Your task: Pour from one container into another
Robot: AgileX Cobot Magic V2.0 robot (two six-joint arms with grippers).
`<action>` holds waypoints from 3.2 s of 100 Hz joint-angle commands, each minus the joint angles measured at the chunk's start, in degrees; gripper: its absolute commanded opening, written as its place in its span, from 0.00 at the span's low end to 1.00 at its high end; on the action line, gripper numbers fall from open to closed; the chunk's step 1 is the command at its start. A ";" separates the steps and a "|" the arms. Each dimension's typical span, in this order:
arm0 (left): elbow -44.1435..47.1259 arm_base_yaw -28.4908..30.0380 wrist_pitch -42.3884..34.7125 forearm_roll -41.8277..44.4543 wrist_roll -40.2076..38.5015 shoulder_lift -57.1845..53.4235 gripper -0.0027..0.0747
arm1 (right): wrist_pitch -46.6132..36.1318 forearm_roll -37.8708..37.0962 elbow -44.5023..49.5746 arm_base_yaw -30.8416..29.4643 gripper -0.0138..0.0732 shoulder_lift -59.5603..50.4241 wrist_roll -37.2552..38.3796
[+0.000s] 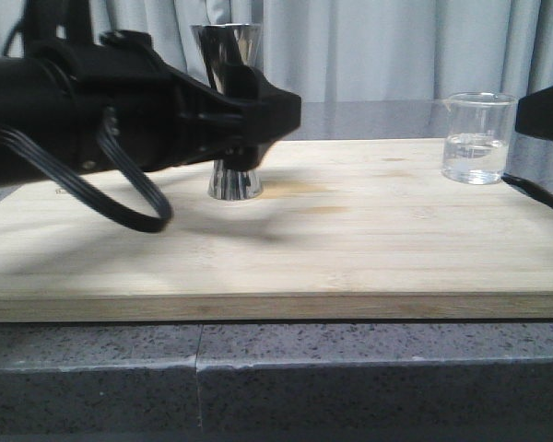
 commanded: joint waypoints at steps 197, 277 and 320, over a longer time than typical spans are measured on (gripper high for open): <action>-3.45 -1.45 -1.83 6.29 -2.21 -4.45 0.01 | -13.93 -4.05 -1.52 3.21 0.70 8.85 -2.56; -3.45 -1.45 -0.63 6.29 -3.48 -6.38 0.01 | -22.90 0.13 -3.80 1.24 0.70 17.89 -8.46; -3.45 -1.45 -0.63 6.29 -3.48 -6.38 0.01 | -24.85 0.13 -8.93 1.24 0.70 23.85 -8.46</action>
